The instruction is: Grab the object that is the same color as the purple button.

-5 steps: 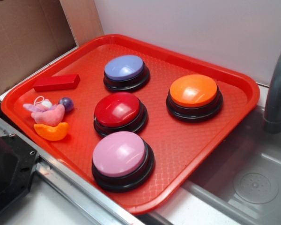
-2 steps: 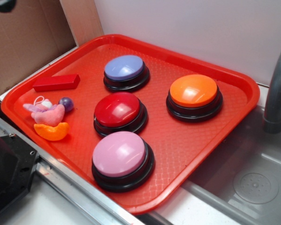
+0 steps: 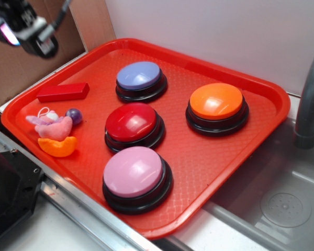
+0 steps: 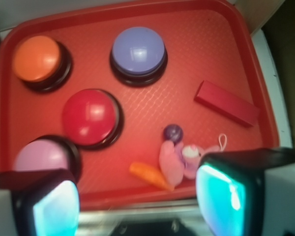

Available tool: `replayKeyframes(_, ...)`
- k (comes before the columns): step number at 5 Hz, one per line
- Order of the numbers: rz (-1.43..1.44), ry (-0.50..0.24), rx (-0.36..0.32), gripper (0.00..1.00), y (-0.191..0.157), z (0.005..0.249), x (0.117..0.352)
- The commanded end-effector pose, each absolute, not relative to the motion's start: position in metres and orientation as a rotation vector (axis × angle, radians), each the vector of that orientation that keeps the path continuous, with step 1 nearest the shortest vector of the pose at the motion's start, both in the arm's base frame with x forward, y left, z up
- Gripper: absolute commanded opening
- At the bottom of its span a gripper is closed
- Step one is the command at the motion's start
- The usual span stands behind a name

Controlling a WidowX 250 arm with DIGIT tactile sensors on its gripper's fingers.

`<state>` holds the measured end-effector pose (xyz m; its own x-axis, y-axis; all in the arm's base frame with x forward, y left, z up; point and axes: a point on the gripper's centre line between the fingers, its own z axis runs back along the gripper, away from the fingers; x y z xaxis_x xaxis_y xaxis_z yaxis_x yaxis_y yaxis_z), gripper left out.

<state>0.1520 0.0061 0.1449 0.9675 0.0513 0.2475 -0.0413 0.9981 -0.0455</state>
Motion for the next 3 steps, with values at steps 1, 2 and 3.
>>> replayKeyframes(1, 0.151, -0.275, -0.02, 1.0, 0.035, 0.089, 0.175)
replayKeyframes(2, 0.195, -0.267, 0.019, 1.0, 0.04, 0.069, 0.176)
replayKeyframes(3, 0.242, -0.261, 0.066, 1.0, 0.043, 0.048, 0.182)
